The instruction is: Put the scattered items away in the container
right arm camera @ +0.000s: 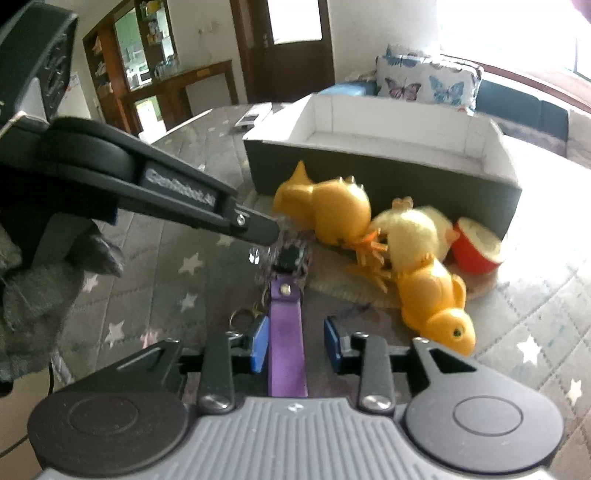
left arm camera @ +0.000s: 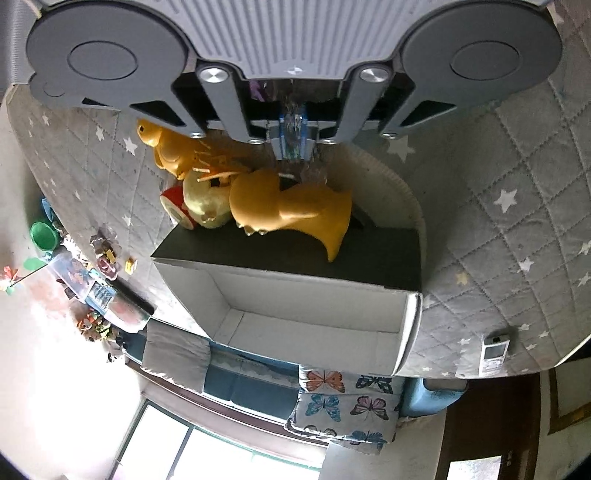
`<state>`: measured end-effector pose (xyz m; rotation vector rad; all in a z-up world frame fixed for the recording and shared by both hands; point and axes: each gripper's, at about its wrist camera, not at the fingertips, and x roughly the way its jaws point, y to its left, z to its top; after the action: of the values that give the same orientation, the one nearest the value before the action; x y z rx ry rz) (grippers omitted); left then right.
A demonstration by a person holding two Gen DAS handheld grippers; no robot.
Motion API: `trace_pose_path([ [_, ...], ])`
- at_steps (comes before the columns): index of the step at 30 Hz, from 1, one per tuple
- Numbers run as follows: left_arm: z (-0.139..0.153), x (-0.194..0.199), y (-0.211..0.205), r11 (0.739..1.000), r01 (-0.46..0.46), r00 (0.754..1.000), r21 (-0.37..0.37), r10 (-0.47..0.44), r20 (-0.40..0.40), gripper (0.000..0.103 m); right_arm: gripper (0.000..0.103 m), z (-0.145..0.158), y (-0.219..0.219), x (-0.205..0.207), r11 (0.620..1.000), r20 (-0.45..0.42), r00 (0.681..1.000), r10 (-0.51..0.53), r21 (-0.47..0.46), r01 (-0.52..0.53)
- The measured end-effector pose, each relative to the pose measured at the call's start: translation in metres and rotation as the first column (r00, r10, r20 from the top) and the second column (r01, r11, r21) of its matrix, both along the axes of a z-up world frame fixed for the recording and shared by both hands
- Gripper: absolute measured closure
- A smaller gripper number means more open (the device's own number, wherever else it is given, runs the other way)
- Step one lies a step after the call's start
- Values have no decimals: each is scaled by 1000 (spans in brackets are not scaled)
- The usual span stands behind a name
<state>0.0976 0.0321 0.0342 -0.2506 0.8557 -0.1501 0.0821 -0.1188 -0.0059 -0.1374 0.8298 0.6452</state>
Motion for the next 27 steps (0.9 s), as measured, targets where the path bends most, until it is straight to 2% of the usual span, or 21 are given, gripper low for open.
trace_pose_path([
  [6,0,-13,-6,1000,26,1000,-10,-26,-17,79,73,0,0,-9,999,-22,999,35,24,-35],
  [10,-5,-18,-17,999,48,998,5,-48,-36,77,73,3,4,-15,997,-28,997,67,51,-66],
  [16,-12,-19,-18,998,33,998,58,-30,-50,76,71,8,6,-23,993,-22,995,101,70,-99],
  [20,-20,-17,-9,999,28,997,26,-26,-67,74,71,15,-6,-23,996,-12,998,66,64,-65],
  [27,-20,-21,-12,998,58,997,30,-56,-61,76,69,34,-29,-13,996,11,1000,-23,89,22],
])
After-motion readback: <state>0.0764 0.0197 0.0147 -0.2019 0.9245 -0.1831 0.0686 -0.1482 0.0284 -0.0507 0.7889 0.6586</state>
